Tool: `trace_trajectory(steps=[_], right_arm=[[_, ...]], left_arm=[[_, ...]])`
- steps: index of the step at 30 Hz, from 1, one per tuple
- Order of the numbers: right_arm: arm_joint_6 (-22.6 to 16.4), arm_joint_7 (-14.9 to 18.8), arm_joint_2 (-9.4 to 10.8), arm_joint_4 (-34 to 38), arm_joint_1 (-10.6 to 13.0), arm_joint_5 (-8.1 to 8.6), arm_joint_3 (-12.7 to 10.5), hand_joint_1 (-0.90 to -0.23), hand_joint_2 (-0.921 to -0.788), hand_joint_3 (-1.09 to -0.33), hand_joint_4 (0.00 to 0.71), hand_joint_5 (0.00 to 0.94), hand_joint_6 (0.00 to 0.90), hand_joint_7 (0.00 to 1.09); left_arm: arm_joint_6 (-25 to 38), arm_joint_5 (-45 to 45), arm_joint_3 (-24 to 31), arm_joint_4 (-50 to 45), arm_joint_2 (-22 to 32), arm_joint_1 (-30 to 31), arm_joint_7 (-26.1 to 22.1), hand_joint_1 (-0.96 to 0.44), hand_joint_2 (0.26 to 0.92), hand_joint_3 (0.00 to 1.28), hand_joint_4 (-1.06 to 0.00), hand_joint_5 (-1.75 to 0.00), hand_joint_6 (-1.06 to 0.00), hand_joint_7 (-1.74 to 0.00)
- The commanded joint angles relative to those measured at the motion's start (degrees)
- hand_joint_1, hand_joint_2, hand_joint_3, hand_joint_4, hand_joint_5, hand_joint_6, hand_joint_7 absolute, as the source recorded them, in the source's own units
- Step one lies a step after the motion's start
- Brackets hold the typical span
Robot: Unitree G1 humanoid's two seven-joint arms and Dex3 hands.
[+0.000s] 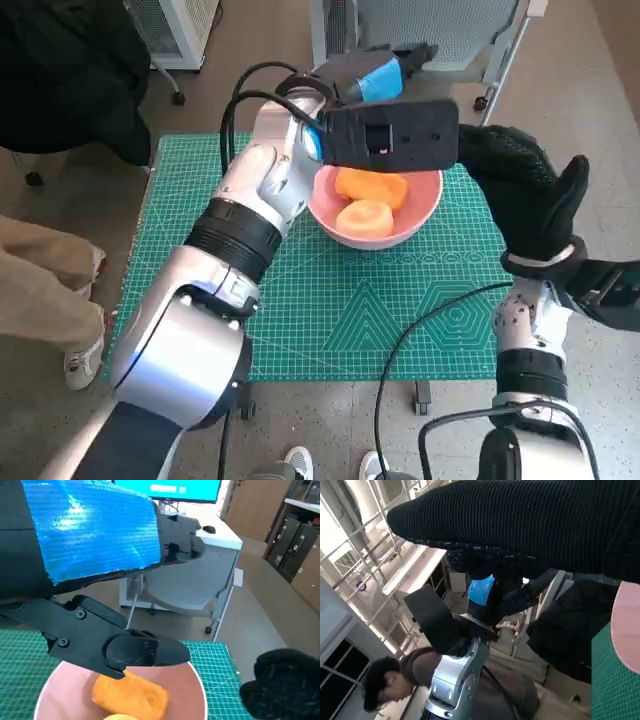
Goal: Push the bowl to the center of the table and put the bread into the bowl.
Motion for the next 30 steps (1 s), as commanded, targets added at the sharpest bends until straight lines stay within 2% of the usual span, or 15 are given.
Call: trace_trajectory(steps=[1,30], right_arm=[[0.0,0.7,0.1,1.5,0.0,-0.21,0.0,-0.641,-0.921,-0.615,0.159,0.005,0.189,0.02],[-0.7,1.6,-0.2,3.2,-1.4,-0.44,0.1,-0.666,-0.921,-0.618,0.159,0.002,0.189,0.02]], left_arm=[[0.7,-1.1,0.9,0.1,0.3,0.6,0.3,-0.82,0.921,0.34,0.00,0.00,-0.08,-0.01],[0.0,0.5,-0.7,0.2,1.7,0.5,-0.6,-0.92,0.921,0.36,0.00,0.00,-0.07,0.00]])
